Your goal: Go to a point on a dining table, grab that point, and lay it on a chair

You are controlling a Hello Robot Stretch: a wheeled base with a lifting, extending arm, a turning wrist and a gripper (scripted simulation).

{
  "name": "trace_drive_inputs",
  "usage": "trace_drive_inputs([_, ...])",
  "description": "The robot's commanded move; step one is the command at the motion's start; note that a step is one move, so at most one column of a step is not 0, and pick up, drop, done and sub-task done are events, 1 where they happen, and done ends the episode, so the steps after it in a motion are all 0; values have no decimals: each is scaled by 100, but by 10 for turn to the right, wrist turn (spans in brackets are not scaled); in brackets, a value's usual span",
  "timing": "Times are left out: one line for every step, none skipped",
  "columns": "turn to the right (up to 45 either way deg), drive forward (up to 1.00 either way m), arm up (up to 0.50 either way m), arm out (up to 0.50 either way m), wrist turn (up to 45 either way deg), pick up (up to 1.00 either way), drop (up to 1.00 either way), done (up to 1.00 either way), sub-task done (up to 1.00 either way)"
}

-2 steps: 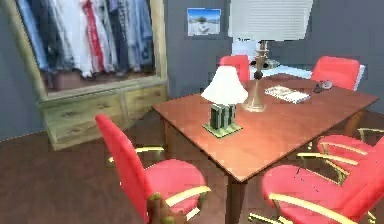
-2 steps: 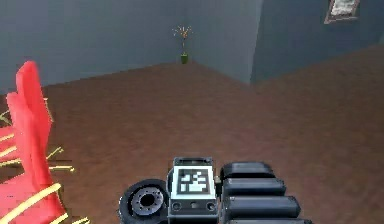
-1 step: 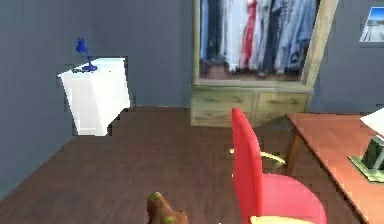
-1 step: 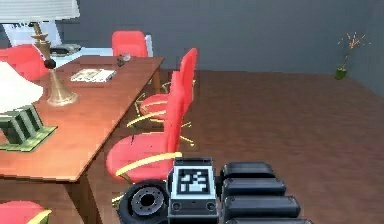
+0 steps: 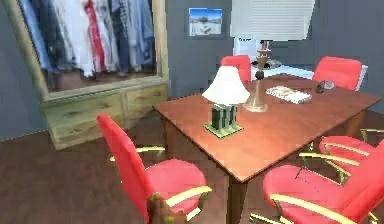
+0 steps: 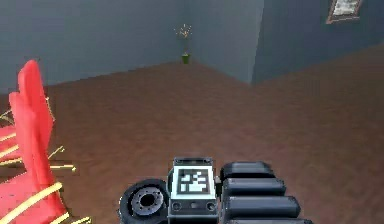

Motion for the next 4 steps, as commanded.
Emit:
trace_drive_inputs([-360, 0, 0, 0, 0, 0, 0, 0, 0])
trace_drive_inputs([300, 0, 0, 0, 0, 0, 0, 0, 0])
trace_drive_inputs([-180, 0, 0, 0, 0, 0, 0, 0, 0])
trace_drive_inputs([0, 35, 0, 0, 0, 0, 0, 0, 0])
